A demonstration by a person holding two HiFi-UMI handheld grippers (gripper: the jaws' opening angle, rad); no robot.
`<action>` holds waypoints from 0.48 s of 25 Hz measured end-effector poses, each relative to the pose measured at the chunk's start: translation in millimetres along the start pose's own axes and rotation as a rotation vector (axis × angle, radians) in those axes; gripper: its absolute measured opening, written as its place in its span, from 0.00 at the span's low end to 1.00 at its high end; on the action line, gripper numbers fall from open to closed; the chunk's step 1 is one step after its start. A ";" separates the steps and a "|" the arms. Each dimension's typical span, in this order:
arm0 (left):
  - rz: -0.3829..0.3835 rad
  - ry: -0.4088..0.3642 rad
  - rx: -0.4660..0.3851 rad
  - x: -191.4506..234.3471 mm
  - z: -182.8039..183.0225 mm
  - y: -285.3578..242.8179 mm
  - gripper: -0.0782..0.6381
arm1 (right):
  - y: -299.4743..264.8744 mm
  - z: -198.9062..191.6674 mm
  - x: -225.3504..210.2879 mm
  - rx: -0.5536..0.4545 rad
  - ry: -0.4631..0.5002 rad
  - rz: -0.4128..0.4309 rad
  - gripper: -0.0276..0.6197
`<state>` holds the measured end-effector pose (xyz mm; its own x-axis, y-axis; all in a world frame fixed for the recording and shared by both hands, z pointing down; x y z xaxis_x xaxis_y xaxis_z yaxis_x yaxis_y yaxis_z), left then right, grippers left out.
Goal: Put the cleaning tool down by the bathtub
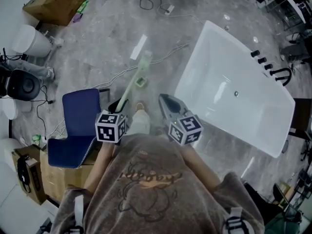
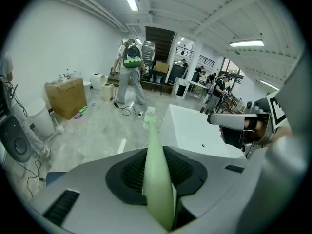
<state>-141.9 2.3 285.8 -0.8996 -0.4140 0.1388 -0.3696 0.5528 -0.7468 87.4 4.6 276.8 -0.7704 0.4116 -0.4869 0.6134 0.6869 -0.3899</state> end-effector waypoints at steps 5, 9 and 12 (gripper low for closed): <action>-0.006 0.000 0.026 15.4 5.9 -25.8 0.25 | -25.4 0.6 -13.5 0.029 -0.019 -0.007 0.04; -0.011 0.003 0.043 31.2 9.2 -44.3 0.25 | -48.1 -0.5 -19.9 0.044 -0.028 -0.010 0.04; -0.019 0.005 0.060 44.8 6.4 -61.0 0.25 | -66.3 -7.2 -26.2 0.047 -0.042 -0.014 0.04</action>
<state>-158.2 -54.6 333.4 -0.8936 -0.4207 0.1566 -0.3726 0.5007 -0.7813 65.7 -47.3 321.1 -0.7717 0.3757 -0.5131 0.6106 0.6631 -0.4329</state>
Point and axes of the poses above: the fingertips, and each gripper's own axes: y backward along the fingers, x to its left, z out of its top, the point moved 9 cm from there along y, backward along the fingers, and after that the axes turned 4 degrees about -y, right-handed, at the moved point
